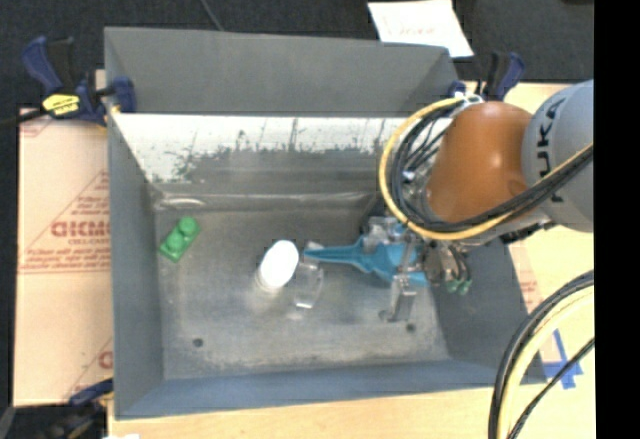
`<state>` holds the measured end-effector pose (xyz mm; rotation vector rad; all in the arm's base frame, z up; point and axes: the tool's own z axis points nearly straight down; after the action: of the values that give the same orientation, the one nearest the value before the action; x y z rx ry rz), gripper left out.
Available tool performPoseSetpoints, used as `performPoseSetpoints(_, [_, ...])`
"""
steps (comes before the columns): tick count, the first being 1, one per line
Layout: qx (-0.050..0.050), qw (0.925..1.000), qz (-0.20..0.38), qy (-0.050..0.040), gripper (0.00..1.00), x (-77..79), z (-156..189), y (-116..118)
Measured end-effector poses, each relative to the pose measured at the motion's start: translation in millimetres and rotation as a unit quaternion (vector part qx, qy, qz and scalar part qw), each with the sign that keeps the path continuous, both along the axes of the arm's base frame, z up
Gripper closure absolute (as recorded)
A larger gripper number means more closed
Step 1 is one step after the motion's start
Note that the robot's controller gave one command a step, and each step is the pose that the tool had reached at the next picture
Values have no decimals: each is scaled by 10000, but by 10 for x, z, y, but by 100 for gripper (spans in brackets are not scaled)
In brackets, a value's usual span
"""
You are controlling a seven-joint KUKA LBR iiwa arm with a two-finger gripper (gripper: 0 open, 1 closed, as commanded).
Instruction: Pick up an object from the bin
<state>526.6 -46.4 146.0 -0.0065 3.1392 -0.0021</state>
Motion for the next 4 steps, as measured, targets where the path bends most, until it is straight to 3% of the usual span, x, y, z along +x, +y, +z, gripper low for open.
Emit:
performPoseSetpoints(1, [0,10000,1,0,0,0,0,0])
performPoseSetpoints(2, [-5,10000,-13,-16,100,248,813,17])
performPoseSetpoints(3, [-5,10000,-14,-16,0,248,813,17])
performPoseSetpoints(4, [-4,10000,-15,-16,0,248,813,17])
